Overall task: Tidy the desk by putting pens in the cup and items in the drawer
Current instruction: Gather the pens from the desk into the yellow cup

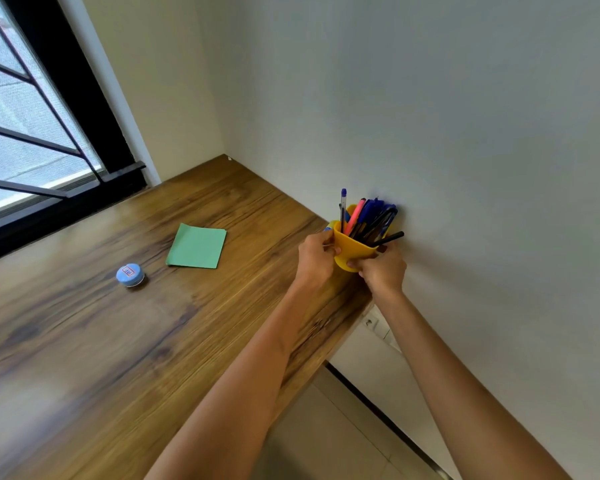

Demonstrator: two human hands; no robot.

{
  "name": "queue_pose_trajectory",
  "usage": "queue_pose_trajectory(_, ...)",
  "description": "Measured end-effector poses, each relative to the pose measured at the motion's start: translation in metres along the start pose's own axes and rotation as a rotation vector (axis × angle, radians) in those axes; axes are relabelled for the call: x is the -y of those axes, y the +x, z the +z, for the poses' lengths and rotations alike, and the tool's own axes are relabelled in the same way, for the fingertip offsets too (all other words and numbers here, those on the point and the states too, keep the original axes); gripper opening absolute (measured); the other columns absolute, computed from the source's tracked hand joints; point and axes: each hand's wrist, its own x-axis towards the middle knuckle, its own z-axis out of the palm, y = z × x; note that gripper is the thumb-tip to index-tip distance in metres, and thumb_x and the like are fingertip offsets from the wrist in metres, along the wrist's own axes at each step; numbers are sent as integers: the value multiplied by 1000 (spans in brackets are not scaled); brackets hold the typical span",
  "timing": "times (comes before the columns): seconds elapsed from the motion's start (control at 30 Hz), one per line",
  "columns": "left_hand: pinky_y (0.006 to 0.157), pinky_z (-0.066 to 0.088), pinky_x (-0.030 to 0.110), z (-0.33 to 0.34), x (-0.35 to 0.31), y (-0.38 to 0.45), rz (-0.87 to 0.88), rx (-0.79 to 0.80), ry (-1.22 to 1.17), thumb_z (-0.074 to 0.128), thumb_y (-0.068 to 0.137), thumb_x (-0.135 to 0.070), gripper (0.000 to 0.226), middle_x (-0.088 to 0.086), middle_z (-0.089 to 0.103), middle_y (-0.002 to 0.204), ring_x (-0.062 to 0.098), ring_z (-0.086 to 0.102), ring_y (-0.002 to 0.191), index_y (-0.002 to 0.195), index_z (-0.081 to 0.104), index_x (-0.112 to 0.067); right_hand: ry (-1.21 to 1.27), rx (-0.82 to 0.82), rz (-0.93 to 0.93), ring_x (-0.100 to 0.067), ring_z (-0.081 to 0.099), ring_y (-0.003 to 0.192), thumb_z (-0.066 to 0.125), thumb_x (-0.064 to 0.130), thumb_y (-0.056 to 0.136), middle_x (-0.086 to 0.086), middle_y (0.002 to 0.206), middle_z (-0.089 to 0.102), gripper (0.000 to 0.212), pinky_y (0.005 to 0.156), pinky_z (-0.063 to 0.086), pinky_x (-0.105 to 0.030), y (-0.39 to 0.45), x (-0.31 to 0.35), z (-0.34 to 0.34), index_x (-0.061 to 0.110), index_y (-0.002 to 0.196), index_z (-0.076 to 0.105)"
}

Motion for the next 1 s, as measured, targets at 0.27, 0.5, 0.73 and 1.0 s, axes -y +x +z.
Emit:
queue_pose_trajectory(0.27,100,45,34,3,-2,-2,-15,-68,-51,48,92,7,40,12,61,122,21,55,114,131,53,-1,-59,-60,-18,-31,63,105,80,9,73,-11,116,65,47,83,49,-35,-8,3,-2,8,116,60)
queue_pose_trajectory(0.5,101,47,35,3,-5,-5,-36,-73,-88,55,91,1,37,13,63,121,22,57,114,128,57,-2,-88,-68,53,-33,62,107,77,16,78,-15,118,64,43,88,49,-40,-11,5,1,3,115,59)
queue_pose_trajectory(0.73,85,46,22,-13,-2,-23,-48,-130,-120,63,89,-7,41,11,65,117,11,58,98,129,56,-2,-90,-70,162,-36,60,109,70,16,84,-17,121,63,41,82,48,-38,-24,9,15,0,119,57)
queue_pose_trajectory(1.0,80,43,15,-79,25,-63,-105,-275,-149,59,92,-7,34,-4,63,100,-6,57,78,126,57,-5,-47,39,199,-34,60,108,63,20,89,-17,123,61,40,75,47,-34,-85,24,60,-1,123,56)
